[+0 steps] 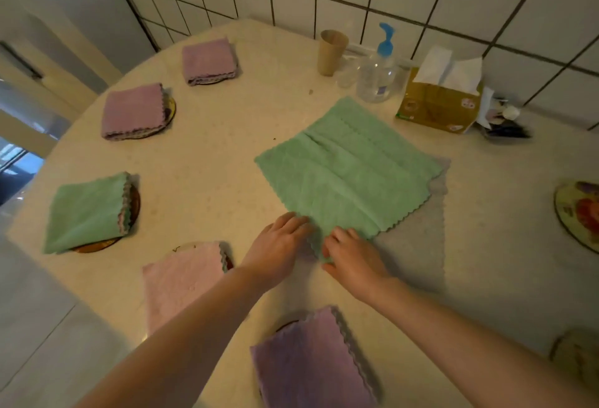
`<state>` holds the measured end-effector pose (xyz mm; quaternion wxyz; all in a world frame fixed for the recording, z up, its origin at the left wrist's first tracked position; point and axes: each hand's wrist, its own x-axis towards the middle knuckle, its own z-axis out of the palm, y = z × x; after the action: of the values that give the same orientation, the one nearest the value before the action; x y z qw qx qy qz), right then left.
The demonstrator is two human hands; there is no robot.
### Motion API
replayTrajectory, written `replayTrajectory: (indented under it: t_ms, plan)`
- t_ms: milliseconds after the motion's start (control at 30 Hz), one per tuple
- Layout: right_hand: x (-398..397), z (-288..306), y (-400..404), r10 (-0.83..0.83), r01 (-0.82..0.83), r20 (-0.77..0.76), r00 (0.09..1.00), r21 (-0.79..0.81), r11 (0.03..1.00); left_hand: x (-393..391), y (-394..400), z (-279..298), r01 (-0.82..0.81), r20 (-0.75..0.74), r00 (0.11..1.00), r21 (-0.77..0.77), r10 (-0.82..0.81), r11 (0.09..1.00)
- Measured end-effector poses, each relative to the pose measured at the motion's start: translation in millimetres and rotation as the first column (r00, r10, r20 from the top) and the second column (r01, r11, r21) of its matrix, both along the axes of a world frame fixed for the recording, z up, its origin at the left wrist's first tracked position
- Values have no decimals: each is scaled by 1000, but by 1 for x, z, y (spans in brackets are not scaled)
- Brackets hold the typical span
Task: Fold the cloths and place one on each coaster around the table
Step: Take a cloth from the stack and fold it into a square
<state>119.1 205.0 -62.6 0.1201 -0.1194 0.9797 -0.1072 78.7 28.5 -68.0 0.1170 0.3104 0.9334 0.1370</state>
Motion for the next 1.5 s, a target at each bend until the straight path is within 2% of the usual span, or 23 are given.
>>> replayTrajectory:
  t_ms: [133,233,300,367,400,467,500,533,567,633,767,900,1033,1200,1300,1433,1500]
  plan:
    - [-15,-6,12,-55,68,75,996,-186,980,-29,-4,-10,130,38,991,-32,-128,991]
    - [-25,3,17,-152,195,159,975,-304,932,-46,-5,-11,193,-26,981,-7,-193,981]
    - [-30,14,21,-218,253,138,966,-337,907,-60,0,-9,210,-81,974,-6,-209,978]
    - [-36,30,28,-271,304,139,952,-408,861,-76,4,-8,156,-131,979,1,-155,988]
    - [-39,40,30,-294,346,182,938,-479,806,-83,4,-8,93,-138,986,22,-89,995]
    - [-46,56,36,-330,469,333,883,-641,607,-102,6,-7,-75,-114,990,85,84,994]
    - [-49,62,40,-342,508,378,860,-695,509,-112,7,-6,-154,-89,982,123,165,980]
    - [-52,68,45,-358,509,374,856,-730,455,-122,7,-4,-211,-54,973,168,222,963]
    - [-54,74,52,-383,474,312,869,-745,469,-132,9,0,-244,-28,966,212,256,946]
    - [-57,84,67,-428,389,143,892,-725,569,-147,11,12,-272,-21,958,263,287,926]
    - [-58,106,93,-498,333,-46,866,-690,642,-155,20,48,-228,-167,942,318,291,920]
    - [-42,121,119,-549,281,-166,819,-718,637,-134,42,76,-200,-264,913,375,311,905]
    - [7,127,148,-504,187,-228,833,-742,644,-73,59,87,-173,-305,904,382,300,908]
    - [102,120,197,-384,101,-233,894,-729,677,48,87,79,-185,-292,912,335,288,924]
    - [178,102,232,-349,143,-160,923,-701,699,137,113,60,-156,-257,936,307,240,939]
    - [258,59,270,-309,233,-32,951,-582,779,233,131,31,-192,-108,970,207,218,959]
    - [298,44,286,-257,244,38,966,-474,846,278,139,26,-155,-95,981,161,172,975]
